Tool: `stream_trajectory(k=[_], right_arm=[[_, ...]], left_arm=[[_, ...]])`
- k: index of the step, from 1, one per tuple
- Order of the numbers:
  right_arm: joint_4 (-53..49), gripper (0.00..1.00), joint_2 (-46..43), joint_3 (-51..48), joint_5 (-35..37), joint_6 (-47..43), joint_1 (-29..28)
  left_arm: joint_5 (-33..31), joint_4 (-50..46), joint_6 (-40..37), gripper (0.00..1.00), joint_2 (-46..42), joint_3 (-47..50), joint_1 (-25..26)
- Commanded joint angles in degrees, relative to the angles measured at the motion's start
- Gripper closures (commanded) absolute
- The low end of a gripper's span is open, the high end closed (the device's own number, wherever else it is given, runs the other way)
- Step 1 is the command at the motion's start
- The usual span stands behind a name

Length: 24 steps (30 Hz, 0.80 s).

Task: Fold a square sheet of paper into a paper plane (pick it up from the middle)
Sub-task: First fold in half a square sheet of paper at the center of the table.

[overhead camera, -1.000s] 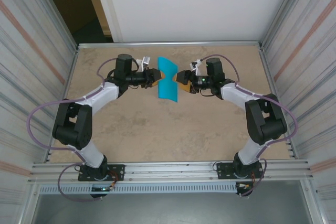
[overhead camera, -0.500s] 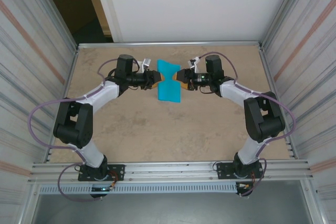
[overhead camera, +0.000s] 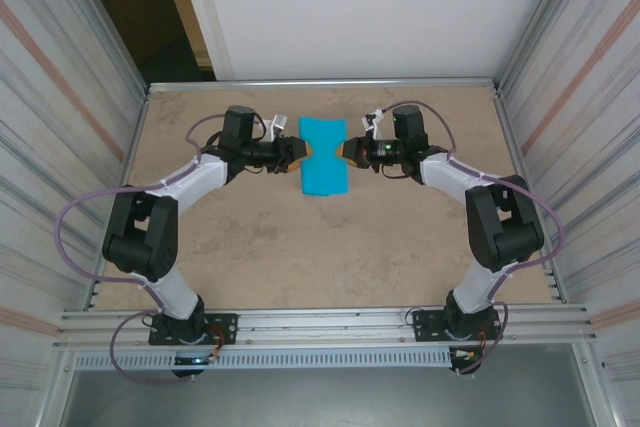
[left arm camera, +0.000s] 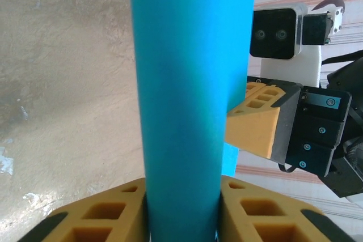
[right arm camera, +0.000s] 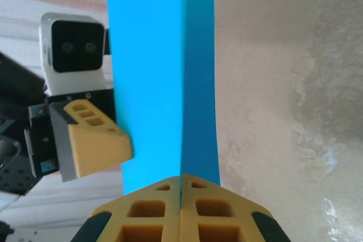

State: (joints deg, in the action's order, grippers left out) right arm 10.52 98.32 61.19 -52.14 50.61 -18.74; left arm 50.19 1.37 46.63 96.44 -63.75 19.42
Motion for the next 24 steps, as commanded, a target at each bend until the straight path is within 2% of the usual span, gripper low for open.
stream_trajectory(k=[1,6,10,12,16,19,24], right_arm=[[-4.04,1.0,-2.99,1.01,2.35,-1.61,1.39],[-15.16,1.0,-5.26,3.51,5.22,-7.39,4.29],[-28.6,1.0,-7.74,7.78,10.57,-14.54,6.01],[-35.16,1.0,-8.41,10.85,13.94,-17.67,6.08],[-45.21,1.0,-8.39,17.33,20.49,-21.38,4.34],[-51.19,1.0,-5.35,22.92,24.63,-22.63,0.99],[-52.51,1.0,3.15,28.34,27.03,-20.12,-5.05]], left_arm=[[-1.6,-0.86,-1.11,0.59,-0.01,-0.33,-0.98],[-6.01,-1.51,-1.11,0.28,-2.36,3.03,-3.35],[-9.58,-1.63,-1.11,0.16,-5.23,7.53,-7.26],[-10.21,-1.28,-1.06,0.04,-6.44,9.52,-9.07],[-10.45,-1.0,-2.07,0.02,-7.75,11.52,-11.33],[-10.74,-0.86,-2.69,0.02,-7.95,12.02,-11.42],[-9.34,0.96,-1.69,0.02,-7.17,13.06,-11.36]])
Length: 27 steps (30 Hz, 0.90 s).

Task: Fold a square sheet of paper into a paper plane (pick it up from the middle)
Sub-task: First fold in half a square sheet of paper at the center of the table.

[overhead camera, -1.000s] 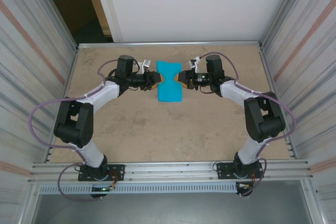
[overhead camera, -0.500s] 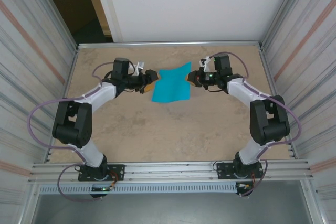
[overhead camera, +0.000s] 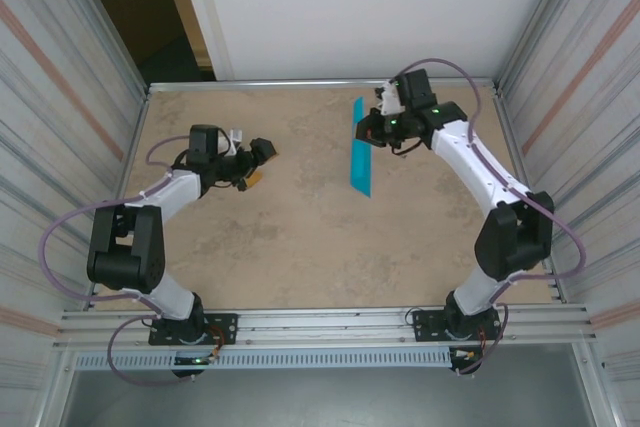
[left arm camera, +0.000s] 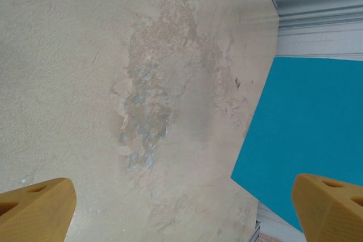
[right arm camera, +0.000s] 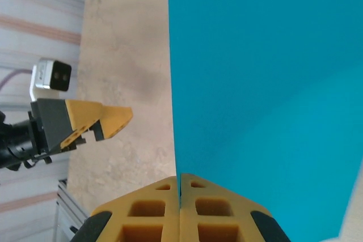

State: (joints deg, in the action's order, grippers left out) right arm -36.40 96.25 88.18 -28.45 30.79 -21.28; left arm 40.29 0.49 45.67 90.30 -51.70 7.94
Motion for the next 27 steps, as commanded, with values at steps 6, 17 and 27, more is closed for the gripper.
stream_trajectory(k=[6,17,27], right_arm=[[8.9,1.0,13.33,-0.35,-6.84,7.63,-6.15],[23.42,1.0,18.9,-10.51,-15.17,13.0,-2.13],[20.29,1.0,24.41,-7.16,-17.8,8.51,-1.27]], left_arm=[[2.13,3.47,0.14,0.03,0.46,1.72,0.96],[0.87,-0.94,-3.11,0.11,7.5,-2.89,9.83],[-4.16,-5.94,-4.68,0.17,13.18,-9.68,15.51]])
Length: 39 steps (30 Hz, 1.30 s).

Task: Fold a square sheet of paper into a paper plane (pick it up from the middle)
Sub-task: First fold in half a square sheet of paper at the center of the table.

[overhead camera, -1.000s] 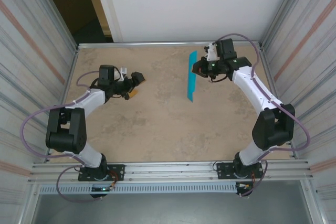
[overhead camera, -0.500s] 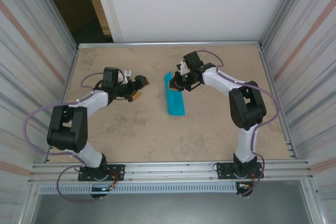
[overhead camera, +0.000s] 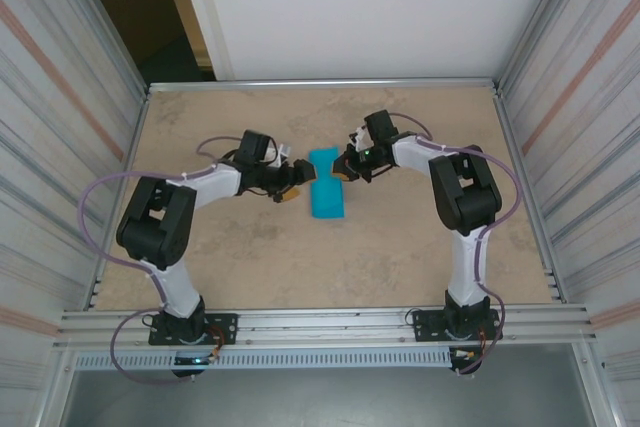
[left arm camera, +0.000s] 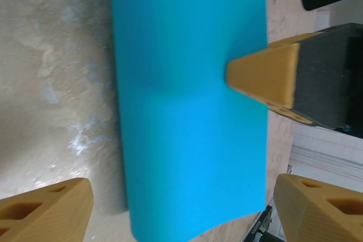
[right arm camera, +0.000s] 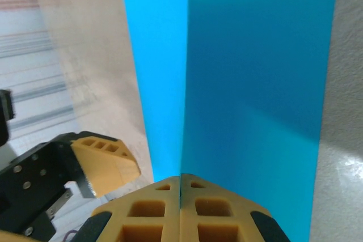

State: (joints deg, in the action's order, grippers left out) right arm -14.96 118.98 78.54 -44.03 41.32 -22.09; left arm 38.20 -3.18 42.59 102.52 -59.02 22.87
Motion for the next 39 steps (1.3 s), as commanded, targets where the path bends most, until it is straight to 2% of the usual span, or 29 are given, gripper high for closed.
stream_trajectory(k=[1,12,17,28,31,36,39], right_arm=[[-1.16,1.0,2.01,2.6,-2.28,-2.08,-0.51],[-0.64,0.98,4.16,3.87,-4.31,-1.95,-0.56],[-0.61,0.97,4.54,3.6,-4.38,-1.95,-0.57],[-0.68,0.94,4.93,3.3,-4.55,-2.12,-0.48],[-1.73,0.86,4.32,3.23,-4.37,-2.92,-0.09],[-2.42,0.68,-0.11,0.28,-2.72,-3.85,2.32],[-2.38,0.62,-3.95,-3.05,0.01,-4.21,3.84]], left_arm=[[-2.81,-2.89,-1.69,0.18,1.48,-2.94,0.92],[-10.0,-10.9,-3.74,0.35,6.08,-9.77,3.47],[-10.67,-11.9,-3.74,0.42,8.52,-11.73,3.67],[-12.75,-14.37,-1.6,0.53,12.24,-14.27,3.75],[-14.39,-16.24,-1.3,0.57,13.01,-14.27,3.83],[-16.73,-17.6,-0.96,0.59,14.82,-13.23,4.44],[-18.01,-18.5,-0.55,0.6,16.07,-12.72,5.1]])
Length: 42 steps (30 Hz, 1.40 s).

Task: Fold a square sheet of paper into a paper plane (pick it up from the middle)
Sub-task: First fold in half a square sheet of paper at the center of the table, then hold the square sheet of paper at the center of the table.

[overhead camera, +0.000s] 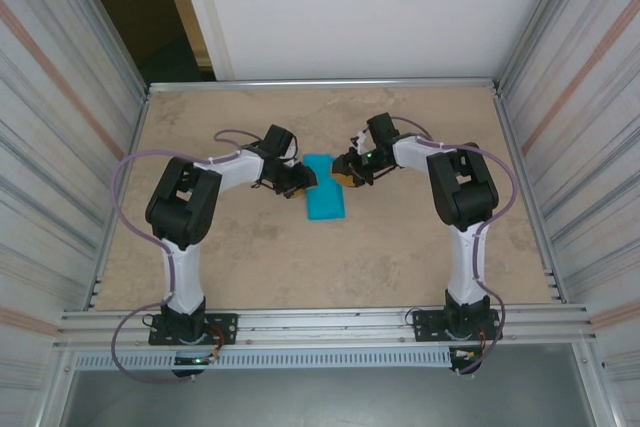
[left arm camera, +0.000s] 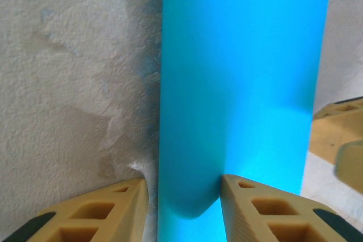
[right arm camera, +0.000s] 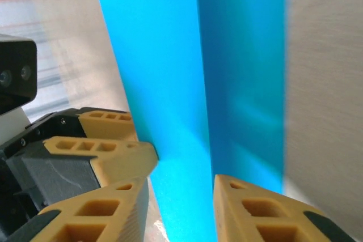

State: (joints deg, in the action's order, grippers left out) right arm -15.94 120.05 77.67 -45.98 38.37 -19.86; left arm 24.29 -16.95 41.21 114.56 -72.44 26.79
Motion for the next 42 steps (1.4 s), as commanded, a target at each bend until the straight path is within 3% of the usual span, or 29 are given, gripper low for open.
stream_trajectory(k=[1,8,20,42], right_arm=[[-1.5,0.61,-6.4,-3.26,3.09,-1.49,2.06],[-0.94,0.6,-11.56,-8.41,8.15,-1.99,3.16],[0.68,0.6,-13.97,-10.42,7.09,-1.98,4.94],[0.63,0.58,-13.18,-10.71,6.34,-4.85,5.19]], left_arm=[[-4.83,-4.97,1.12,0.59,4.27,0.94,1.45],[-9.11,-9.79,-1.18,0.58,8.23,-0.68,3.93],[-17.85,-22.25,-2.07,0.51,13.71,-7.84,8.5],[-18.88,-24.36,1.07,0.48,16.6,-11.4,9.58]])
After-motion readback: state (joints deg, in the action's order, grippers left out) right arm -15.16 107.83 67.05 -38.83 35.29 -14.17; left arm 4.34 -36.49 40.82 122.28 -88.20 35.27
